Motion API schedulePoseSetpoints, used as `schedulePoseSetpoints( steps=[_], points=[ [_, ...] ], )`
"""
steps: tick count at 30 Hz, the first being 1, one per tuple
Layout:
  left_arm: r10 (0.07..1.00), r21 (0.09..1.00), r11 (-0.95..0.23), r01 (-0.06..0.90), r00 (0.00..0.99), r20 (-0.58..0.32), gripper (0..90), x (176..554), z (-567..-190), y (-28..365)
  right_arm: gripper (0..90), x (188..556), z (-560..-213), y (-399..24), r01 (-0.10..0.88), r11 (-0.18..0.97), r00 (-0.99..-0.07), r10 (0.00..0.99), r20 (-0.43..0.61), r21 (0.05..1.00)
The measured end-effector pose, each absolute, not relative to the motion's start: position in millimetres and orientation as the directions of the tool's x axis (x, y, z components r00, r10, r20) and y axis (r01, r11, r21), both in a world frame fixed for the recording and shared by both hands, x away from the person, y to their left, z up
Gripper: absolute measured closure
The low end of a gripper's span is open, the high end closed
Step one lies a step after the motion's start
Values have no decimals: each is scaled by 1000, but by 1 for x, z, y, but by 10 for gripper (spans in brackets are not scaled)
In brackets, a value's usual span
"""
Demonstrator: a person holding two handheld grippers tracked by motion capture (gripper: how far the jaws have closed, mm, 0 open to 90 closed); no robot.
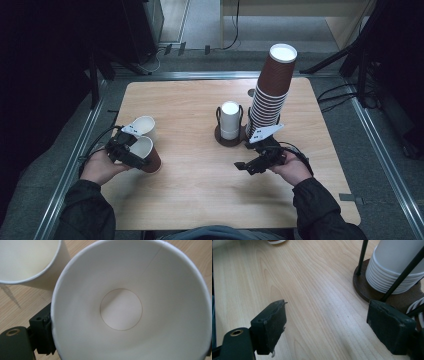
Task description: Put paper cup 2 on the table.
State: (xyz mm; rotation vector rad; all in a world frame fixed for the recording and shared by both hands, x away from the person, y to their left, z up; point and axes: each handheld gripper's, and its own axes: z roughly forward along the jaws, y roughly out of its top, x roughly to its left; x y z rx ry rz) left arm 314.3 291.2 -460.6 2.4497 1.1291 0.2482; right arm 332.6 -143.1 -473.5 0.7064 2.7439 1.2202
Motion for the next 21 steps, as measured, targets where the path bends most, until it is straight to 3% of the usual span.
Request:
schedulePoseSetpoints(
  steps=[9, 21],
  points=[
    [749, 433, -606, 667, 662, 28, 65, 315, -461, 287, 163, 334, -474, -142, 388, 573, -887, 444, 125, 722],
    [724, 428, -624, 654, 690, 2, 0, 316, -462, 277, 164, 334, -474, -143, 398, 568, -883, 452, 131, 720]
  ],
)
